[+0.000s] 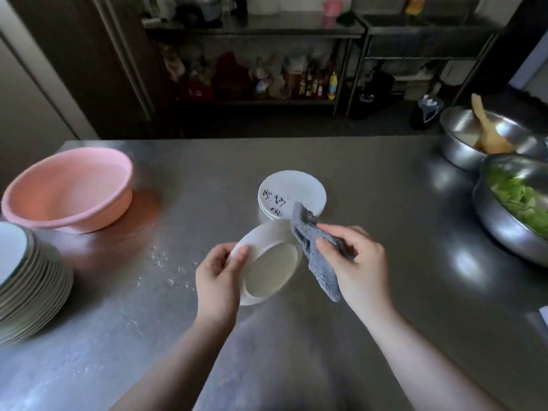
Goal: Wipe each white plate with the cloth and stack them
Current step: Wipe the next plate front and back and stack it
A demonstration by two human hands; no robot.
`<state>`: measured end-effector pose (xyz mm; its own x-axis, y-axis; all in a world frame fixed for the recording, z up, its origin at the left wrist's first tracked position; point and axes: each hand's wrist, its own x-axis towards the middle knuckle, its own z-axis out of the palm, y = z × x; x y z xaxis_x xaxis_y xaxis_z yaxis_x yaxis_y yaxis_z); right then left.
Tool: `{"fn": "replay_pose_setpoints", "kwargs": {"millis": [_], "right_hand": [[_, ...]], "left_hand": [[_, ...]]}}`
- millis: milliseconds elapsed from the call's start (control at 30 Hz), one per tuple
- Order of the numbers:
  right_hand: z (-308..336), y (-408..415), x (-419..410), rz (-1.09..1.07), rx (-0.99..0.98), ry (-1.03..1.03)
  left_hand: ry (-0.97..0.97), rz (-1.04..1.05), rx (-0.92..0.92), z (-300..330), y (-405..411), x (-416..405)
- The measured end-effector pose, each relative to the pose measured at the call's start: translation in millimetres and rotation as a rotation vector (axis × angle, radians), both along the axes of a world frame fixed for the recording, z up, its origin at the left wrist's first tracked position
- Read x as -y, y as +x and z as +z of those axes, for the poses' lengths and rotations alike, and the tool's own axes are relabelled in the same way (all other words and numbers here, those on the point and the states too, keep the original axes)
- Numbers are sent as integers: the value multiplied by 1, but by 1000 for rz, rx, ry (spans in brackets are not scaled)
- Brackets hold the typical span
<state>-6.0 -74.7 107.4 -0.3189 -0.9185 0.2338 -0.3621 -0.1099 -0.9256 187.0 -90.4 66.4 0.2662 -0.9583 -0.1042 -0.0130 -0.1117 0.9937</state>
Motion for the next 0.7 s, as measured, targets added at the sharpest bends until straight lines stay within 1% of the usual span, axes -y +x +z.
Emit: {"fn": "replay_pose_setpoints", "kwargs": {"millis": [33, 100, 200, 333, 367, 467, 600, 667, 700], "right_hand": [[9, 2, 3, 2, -8, -28], [26, 4, 8, -7, -49, -84], [51, 9, 15, -8, -177, -193], [83, 22, 28, -21, -398, -261], [91, 26, 32, -23, -417, -278], [118, 40, 43, 12, -479, -295], [129, 54, 35, 224, -637, -424], [121, 45, 27, 309, -632, -436], [120, 38, 25, 300, -599, -422]], "left_hand": [[65, 36, -128, 11, 3, 5], [156, 22, -331, 32, 6, 12], [184, -49, -516, 62, 8, 18], [173, -43, -725, 98, 8, 19], [156, -50, -754, 106, 6, 18], [94, -81, -751, 120, 0, 16], [43, -115, -803, 139, 2, 14], [-22, -103, -768, 145, 9, 16], [-63, -75, -726, 147, 13, 17]]}}
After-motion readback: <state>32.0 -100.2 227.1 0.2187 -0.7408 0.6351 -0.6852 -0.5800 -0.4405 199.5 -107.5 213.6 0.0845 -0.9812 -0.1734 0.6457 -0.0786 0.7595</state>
